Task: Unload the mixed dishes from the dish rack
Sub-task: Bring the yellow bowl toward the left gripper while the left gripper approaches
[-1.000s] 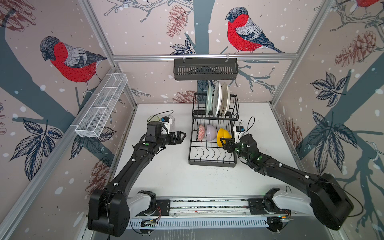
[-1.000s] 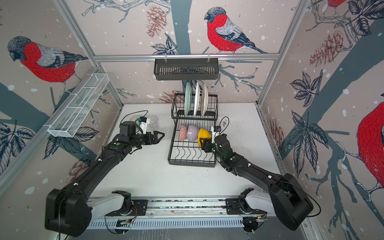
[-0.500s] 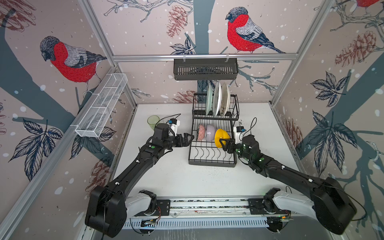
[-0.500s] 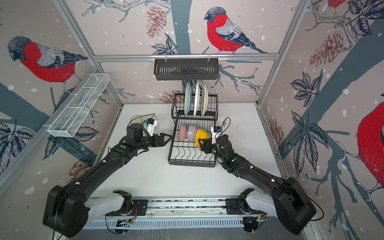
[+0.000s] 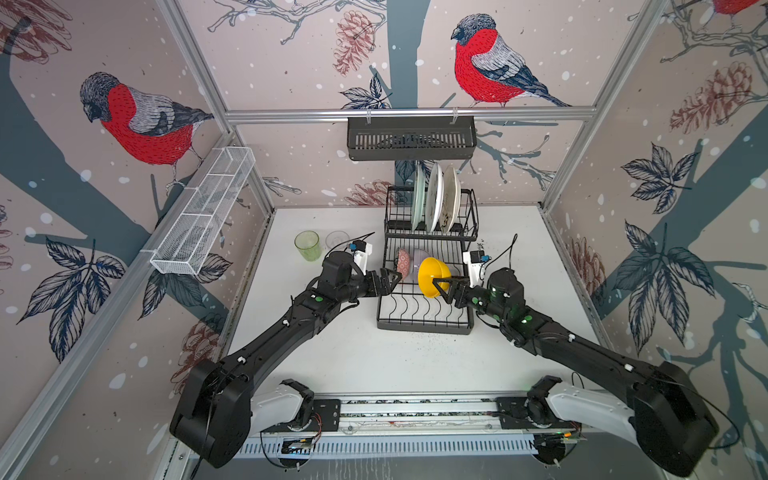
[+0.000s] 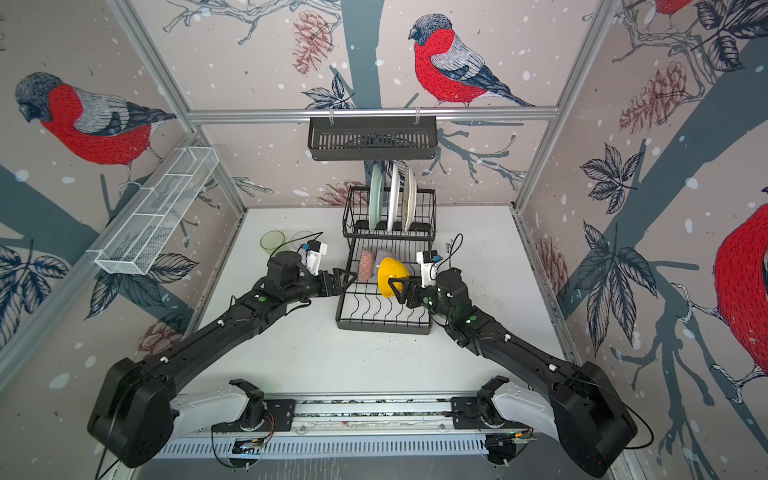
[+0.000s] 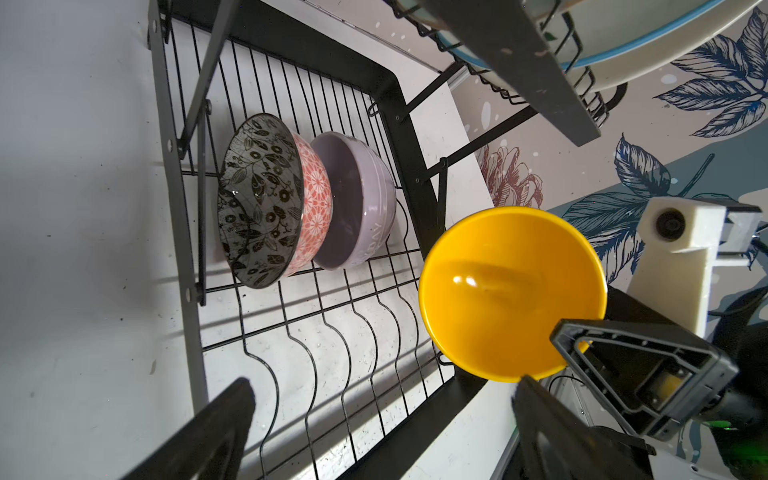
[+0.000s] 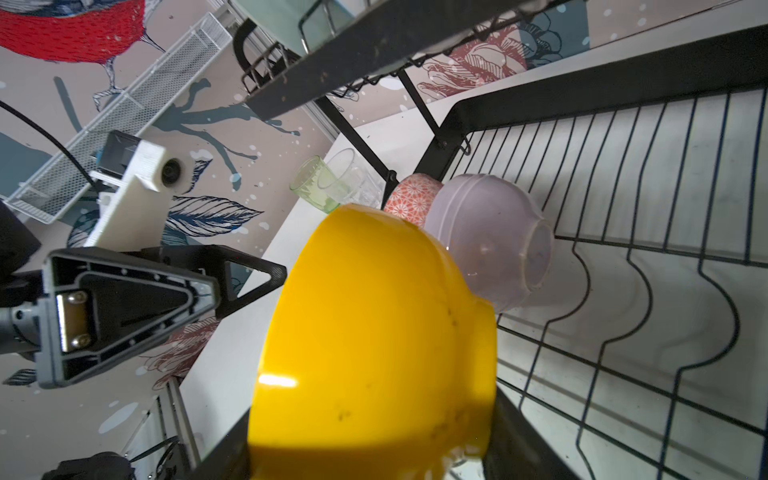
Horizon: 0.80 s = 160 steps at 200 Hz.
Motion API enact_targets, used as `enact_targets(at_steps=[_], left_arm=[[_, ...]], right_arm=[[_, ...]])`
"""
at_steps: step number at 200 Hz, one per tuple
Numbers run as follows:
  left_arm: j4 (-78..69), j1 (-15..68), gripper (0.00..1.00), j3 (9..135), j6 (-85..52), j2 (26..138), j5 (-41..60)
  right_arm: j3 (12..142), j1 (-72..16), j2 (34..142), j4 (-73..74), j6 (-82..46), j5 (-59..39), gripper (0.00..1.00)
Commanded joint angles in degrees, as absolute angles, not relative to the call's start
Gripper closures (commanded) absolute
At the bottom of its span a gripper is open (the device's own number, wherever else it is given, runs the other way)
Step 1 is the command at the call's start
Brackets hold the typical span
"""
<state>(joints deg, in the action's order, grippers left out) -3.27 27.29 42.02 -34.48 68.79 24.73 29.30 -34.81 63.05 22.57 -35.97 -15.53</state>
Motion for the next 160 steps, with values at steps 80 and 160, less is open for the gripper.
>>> enact_targets(at_steps=[80, 160], left_arm=[[-12.3, 31.2, 0.03, 40.3, -35.5, 70.1, 24.2], [-18.4, 31.3, 0.18, 39.1, -39.0, 72.2, 26.0]], right_arm=[[29.6, -35.6, 61.2, 28.3, -39.4, -20.0, 0.38], [29.0, -35.9, 60.6, 29.8, -40.9, -21.3, 0.37]])
